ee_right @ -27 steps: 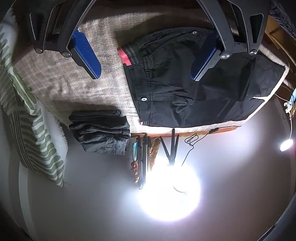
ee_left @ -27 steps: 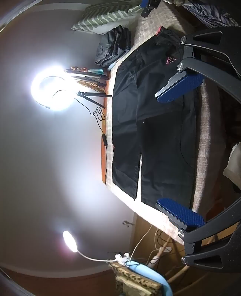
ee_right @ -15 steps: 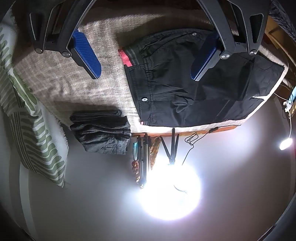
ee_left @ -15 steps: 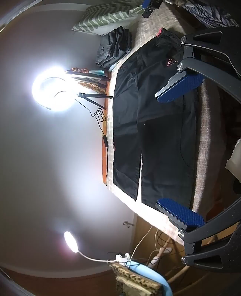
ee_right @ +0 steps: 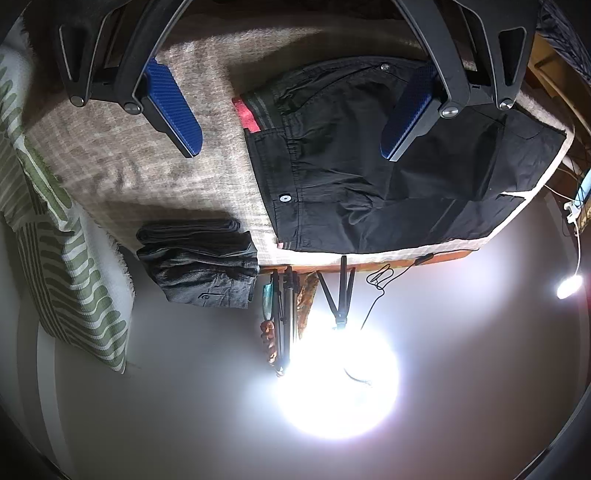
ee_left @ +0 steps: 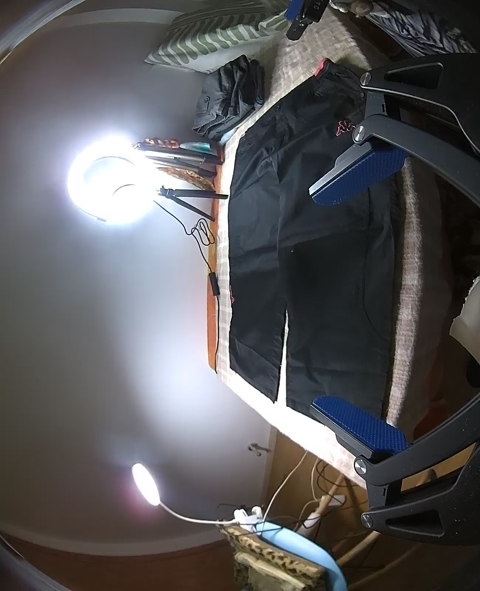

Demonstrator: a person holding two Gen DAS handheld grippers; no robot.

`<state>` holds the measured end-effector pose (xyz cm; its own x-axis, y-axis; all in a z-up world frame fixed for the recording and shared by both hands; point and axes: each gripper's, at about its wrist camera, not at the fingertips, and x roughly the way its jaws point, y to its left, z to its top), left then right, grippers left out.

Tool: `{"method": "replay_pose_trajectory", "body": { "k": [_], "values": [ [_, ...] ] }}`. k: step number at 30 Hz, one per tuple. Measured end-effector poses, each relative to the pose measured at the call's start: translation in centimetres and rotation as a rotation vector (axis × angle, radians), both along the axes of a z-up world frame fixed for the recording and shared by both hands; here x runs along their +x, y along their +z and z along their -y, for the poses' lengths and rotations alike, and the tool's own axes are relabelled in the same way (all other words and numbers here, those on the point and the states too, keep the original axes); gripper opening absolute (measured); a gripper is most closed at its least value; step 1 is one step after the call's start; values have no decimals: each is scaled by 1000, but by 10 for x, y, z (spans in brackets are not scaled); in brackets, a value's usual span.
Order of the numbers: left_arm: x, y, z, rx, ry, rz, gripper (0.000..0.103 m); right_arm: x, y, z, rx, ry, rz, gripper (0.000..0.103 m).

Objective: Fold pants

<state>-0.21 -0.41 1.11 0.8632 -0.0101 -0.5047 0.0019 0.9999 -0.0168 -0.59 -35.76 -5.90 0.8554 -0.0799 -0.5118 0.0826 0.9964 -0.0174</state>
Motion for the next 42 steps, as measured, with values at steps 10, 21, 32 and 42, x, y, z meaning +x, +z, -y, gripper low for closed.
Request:
{"method": "replay_pose_trajectory", "body": {
  "k": [10, 21, 32, 42],
  "values": [
    [-2, 0, 1, -3, -7, 10, 102, 1, 0, -1, 5, 3, 1, 99],
    [-4, 2, 2, -3, -5, 14, 102, 1, -1, -5, 7, 8, 1, 99],
    [-3, 2, 2, -4, -6, 11, 102, 1, -2, -6, 10, 8, -1, 99],
    [-3, 1, 2, -4, -4, 11, 102, 1, -3, -5, 11, 9, 0, 99]
  ]
}}
